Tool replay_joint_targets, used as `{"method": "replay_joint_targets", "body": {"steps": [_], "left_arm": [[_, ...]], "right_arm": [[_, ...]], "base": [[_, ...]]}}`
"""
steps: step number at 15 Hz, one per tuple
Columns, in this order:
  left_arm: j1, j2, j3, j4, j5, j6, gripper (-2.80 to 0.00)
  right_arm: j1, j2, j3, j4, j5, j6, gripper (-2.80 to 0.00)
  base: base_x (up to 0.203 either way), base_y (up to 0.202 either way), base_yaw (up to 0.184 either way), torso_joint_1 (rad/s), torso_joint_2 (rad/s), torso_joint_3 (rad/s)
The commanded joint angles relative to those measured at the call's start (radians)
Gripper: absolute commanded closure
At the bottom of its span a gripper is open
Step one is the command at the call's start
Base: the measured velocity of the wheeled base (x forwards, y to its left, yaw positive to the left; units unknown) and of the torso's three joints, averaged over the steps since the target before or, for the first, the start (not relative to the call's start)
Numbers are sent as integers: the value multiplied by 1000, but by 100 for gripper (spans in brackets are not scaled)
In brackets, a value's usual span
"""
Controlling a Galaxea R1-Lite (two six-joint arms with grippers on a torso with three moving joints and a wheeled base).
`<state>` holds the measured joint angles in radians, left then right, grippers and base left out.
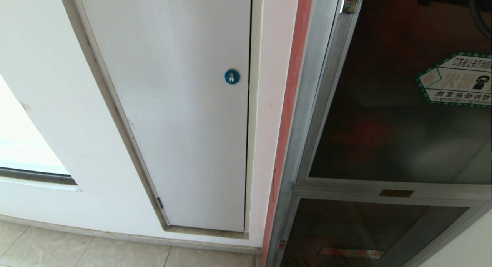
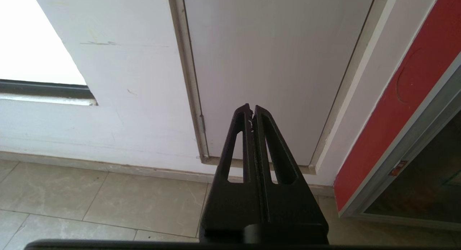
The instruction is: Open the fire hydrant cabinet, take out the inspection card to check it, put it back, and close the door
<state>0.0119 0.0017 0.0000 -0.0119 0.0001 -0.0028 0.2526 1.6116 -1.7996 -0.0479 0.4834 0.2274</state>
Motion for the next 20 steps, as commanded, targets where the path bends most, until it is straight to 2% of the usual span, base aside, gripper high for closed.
{"method": "replay_joint_targets", "body": {"steps": [1,8,20], "left_arm": [[0,1,5,0,0,0,0],[0,1,5,0,0,0,0],[0,1,5,0,0,0,0]], "right_arm": [[1,20,-6,-1,3,1,0],[-3,64,-83,0,-5,21,0],[-39,94,-95,-3,-6,29,0]], "base": [[0,0,0,0,0,0],[0,0,0,0,0,0],[0,0,0,0,0,0]]}}
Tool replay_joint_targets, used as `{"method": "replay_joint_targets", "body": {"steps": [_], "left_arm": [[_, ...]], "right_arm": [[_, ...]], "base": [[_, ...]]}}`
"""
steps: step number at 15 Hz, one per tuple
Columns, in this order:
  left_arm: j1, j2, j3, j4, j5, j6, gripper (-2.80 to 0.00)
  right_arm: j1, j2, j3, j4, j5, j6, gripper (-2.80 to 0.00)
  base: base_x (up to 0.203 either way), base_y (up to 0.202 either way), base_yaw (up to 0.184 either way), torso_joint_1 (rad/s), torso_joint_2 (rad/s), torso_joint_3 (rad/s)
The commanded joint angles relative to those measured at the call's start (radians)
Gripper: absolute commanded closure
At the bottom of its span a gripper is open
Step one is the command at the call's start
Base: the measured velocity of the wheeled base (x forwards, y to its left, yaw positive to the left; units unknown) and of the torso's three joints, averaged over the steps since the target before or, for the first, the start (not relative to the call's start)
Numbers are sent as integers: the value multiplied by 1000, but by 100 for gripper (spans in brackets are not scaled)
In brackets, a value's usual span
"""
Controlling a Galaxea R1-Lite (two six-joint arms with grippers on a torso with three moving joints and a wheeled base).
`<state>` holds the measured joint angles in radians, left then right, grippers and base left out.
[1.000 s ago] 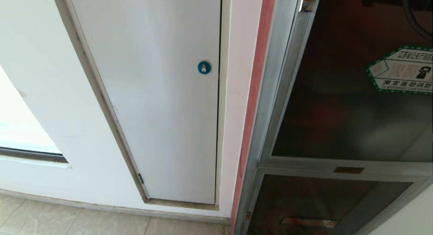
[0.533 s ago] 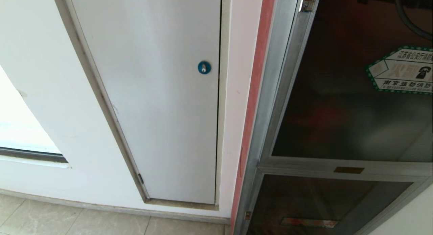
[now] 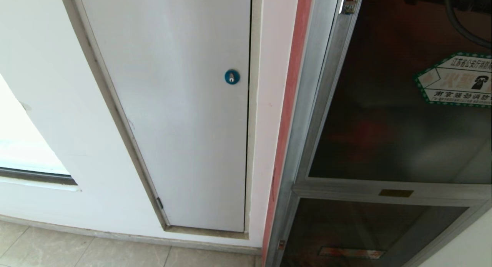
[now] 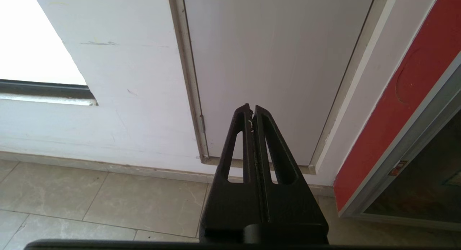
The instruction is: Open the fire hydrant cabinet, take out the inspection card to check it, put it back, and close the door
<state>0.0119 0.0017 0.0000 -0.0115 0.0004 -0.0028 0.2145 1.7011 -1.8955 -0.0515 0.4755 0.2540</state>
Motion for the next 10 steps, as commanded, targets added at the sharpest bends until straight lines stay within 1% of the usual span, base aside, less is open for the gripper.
{"method": "replay_joint_targets", "body": {"steps": [1,10], "left_arm": [[0,1,5,-1,1,0,0],[0,1,5,-1,0,0,0]], "right_arm": [[-1,5,5,2,2,2,0],[-1,6,23,1,-8,4,0]], "base": [[0,0,0,0,0,0],[0,0,0,0,0,0]]}}
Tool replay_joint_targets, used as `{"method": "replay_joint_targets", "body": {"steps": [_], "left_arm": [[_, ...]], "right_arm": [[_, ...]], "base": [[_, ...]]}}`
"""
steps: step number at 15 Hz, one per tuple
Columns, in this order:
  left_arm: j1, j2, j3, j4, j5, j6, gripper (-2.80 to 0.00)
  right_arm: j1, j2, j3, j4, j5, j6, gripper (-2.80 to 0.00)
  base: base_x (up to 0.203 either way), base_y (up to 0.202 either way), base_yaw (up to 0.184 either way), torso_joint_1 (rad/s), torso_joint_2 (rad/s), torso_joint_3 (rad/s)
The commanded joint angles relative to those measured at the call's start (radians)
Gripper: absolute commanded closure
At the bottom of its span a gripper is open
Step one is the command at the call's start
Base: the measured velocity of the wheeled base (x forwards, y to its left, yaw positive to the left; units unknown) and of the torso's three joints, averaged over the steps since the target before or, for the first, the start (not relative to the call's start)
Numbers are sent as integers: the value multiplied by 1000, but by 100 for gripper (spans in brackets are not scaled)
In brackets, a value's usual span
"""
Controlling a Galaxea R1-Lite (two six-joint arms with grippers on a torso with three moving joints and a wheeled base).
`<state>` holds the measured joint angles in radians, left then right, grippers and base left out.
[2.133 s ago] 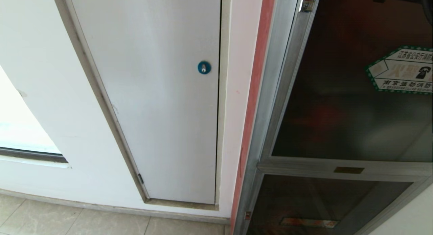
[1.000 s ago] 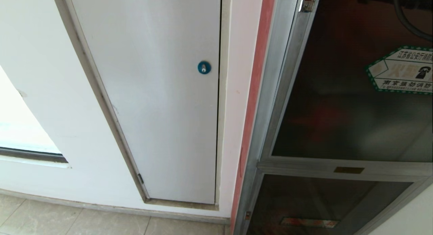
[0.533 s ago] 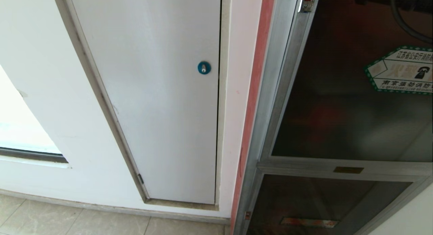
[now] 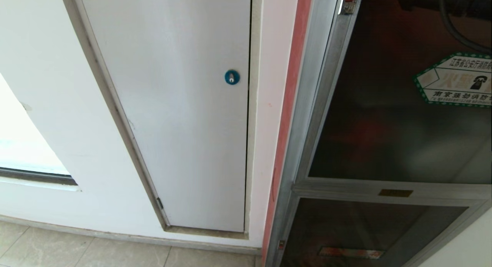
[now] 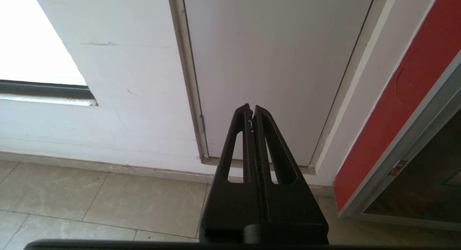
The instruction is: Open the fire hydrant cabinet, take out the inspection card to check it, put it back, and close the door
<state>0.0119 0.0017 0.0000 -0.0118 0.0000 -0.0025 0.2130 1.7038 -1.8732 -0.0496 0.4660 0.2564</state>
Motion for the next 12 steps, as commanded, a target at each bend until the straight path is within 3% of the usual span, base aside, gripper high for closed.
{"method": "replay_joint_targets", "body": {"steps": [1,12], "left_arm": [[0,1,5,0,1,-1,0],[0,1,5,0,0,-1,0]], "right_arm": [[-1,5,0,-1,2,1,0],[-4,11,0,2,-13,0,0]], "base": [[0,0,0,0,0,0],[0,0,0,0,0,0]]}}
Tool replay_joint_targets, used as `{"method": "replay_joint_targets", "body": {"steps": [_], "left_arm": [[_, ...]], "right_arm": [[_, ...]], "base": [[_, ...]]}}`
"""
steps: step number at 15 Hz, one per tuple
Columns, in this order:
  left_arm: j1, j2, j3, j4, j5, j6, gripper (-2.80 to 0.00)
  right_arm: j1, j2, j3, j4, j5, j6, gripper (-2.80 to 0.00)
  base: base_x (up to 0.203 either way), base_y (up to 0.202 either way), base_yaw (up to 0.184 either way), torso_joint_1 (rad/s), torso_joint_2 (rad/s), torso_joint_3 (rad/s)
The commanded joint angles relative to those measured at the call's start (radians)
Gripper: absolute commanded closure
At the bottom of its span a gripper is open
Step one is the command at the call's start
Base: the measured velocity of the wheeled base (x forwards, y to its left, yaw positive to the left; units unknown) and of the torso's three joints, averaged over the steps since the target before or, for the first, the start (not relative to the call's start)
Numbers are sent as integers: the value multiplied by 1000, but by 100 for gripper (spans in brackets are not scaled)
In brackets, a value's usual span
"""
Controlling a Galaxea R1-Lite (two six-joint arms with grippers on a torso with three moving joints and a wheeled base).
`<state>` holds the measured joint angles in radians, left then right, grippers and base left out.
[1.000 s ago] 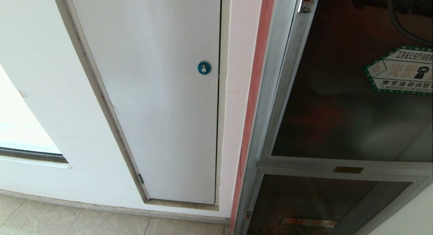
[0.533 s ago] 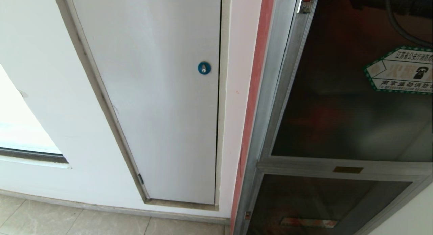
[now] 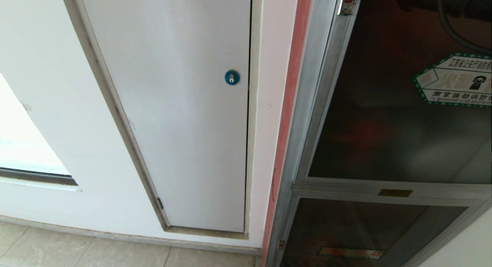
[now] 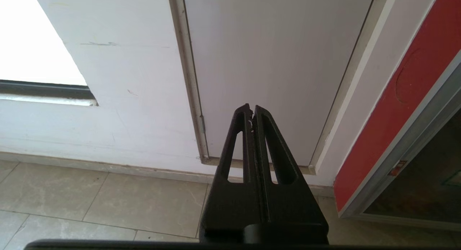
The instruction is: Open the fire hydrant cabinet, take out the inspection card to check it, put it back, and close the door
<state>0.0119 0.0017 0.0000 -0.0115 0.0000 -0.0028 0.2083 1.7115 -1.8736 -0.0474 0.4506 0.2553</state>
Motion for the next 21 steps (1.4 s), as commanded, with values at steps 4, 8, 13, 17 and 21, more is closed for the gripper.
{"method": "replay_joint_targets", "body": {"steps": [4,8,13,17,21], "left_arm": [[0,1,5,-1,0,0,0],[0,1,5,-1,0,0,0],[0,1,5,-1,0,0,0],[0,1,5,-1,0,0,0],[0,1,5,-1,0,0,0]], "right_arm": [[0,4,1,0,2,1,0],[0,4,8,1,2,1,0],[-1,4,18,0,0,2,0],[-3,4,29,-3,-13,2,0],[-6,10,37,-3,-17,2,0]], "base": [[0,0,0,0,0,0],[0,0,0,0,0,0],[0,0,0,0,0,0],[0,0,0,0,0,0],[0,0,0,0,0,0]]}}
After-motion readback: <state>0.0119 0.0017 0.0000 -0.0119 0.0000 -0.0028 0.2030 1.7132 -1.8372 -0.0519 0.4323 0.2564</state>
